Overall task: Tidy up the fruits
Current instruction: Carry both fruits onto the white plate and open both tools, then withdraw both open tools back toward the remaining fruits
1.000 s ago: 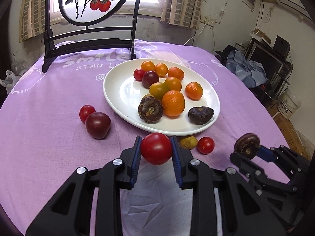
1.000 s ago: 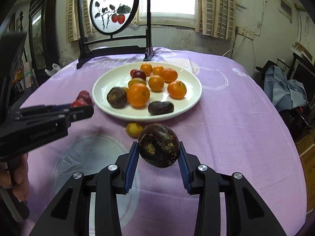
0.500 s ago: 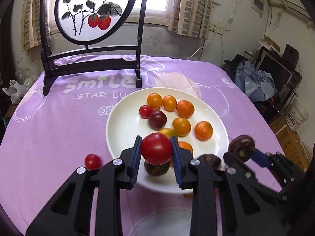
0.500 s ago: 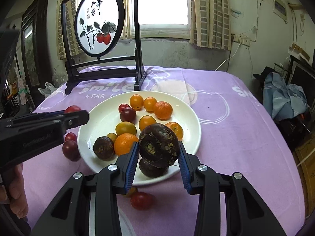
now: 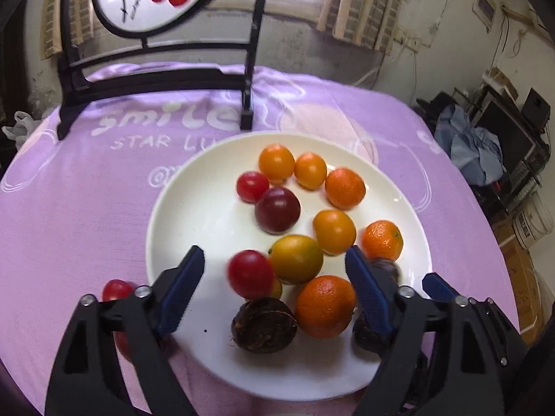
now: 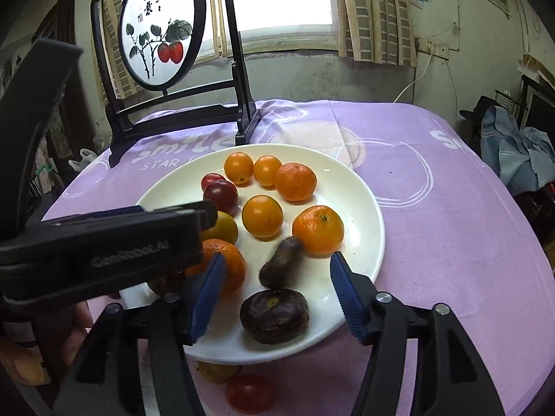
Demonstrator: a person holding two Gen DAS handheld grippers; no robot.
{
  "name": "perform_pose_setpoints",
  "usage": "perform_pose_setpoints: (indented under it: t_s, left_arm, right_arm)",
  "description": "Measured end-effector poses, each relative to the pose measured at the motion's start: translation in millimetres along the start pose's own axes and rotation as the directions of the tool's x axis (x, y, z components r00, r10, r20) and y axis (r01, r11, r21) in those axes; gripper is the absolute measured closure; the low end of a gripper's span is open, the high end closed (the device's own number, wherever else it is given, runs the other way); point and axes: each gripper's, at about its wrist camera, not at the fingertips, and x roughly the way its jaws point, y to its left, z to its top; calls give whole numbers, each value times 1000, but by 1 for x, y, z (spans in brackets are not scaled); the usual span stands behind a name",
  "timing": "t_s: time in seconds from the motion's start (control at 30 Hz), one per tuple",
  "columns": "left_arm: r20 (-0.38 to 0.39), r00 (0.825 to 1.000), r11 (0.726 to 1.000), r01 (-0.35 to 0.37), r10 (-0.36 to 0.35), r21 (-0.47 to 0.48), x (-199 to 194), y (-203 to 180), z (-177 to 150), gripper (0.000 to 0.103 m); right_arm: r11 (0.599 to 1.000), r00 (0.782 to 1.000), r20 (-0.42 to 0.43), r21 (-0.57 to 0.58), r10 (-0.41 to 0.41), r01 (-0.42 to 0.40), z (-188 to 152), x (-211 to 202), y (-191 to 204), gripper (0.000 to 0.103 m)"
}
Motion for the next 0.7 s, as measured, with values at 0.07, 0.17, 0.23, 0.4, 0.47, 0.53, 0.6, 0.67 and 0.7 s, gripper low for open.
perform_pose_setpoints:
  t_s: [0.07,0.17,0.23,0.4,0.47,0.53,0.6,0.67,0.7]
  left_arm:
    - [24,1000,1000,2,-2,20,-13,2,-3,21]
    - [61,997,999,-42,40,23,-33,12,-13,12]
    - [88,994,998,-68,66,16,-47,24,-23,8]
    - [107,986,992,-123,126,-36,-69,63,-55,8]
    - [86,987,990,-131,136,-57,-70,76,-67,8]
    - [69,989,990,-126,131,-70,-70,85,-75,8]
    - [67,989,989,-127,132,-75,-70,90,-81,8]
    - [70,988,989,-136,139,-56,-70,90,-86,8]
    - [71,987,989,-144,146,-32,-71,88,-88,8]
  right_arm:
    - [1000,1000,13,9,2,-2,-1,-6,-3,39]
    - [1000,1000,14,26,3,-3,-4,-14,-9,39]
    - [1000,1000,18,15,0,0,-6,-21,-9,39]
    - [1000,999,39,-21,11,-10,-13,-40,0,38]
    - [999,999,48,-41,-3,5,-21,-48,7,38]
    - [998,999,43,-60,-8,11,-29,-53,14,38]
    - [998,1000,23,-68,0,2,-39,-58,20,38]
    - [997,1000,10,-79,3,-2,-48,-62,24,38]
    - [996,1000,4,-86,3,-2,-52,-64,26,38]
